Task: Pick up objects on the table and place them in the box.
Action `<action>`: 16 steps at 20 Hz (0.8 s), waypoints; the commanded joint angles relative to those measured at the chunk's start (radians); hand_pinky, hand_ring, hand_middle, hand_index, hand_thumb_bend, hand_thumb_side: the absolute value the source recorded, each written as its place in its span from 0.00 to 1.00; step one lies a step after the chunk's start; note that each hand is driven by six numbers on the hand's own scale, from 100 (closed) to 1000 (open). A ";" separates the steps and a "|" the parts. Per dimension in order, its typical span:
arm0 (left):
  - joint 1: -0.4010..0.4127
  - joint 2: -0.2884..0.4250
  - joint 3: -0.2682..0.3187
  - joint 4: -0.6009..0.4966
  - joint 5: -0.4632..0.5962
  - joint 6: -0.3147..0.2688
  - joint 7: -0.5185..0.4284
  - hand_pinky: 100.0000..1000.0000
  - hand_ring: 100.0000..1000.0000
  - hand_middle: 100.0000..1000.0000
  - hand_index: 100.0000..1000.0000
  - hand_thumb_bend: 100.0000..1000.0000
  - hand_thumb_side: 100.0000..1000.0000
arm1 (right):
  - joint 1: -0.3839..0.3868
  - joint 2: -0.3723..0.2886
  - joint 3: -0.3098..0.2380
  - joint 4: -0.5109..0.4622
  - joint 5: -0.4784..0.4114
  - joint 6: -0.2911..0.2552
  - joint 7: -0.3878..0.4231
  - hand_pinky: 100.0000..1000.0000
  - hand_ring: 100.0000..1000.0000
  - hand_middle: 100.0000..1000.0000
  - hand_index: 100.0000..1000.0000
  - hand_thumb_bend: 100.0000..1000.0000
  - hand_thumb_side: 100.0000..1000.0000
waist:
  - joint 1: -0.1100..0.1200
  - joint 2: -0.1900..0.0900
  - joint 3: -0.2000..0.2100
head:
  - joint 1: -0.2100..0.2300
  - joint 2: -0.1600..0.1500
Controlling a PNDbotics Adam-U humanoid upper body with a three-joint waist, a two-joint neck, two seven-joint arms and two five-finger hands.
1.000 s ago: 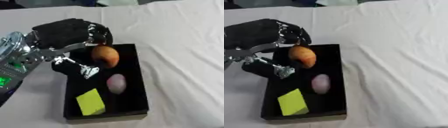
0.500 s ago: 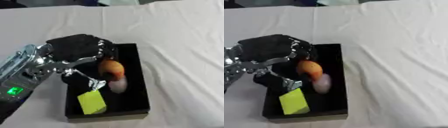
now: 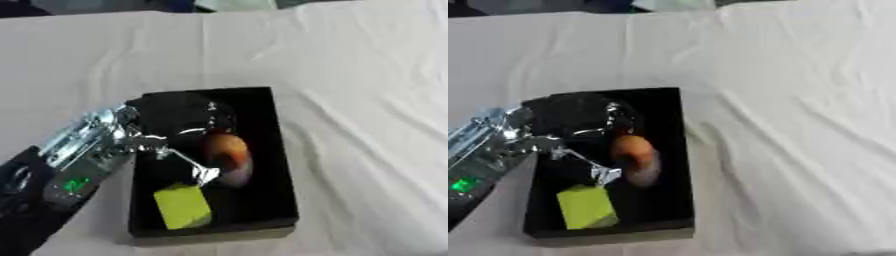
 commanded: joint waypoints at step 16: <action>-0.012 0.043 0.076 -0.120 -0.103 -0.057 -0.006 0.79 0.89 0.90 0.92 0.42 0.88 | -0.012 -0.020 -0.009 -0.015 0.013 0.005 0.001 0.86 0.62 0.56 0.79 0.00 1.00 | 0.000 -0.032 0.009 | -0.008 0.003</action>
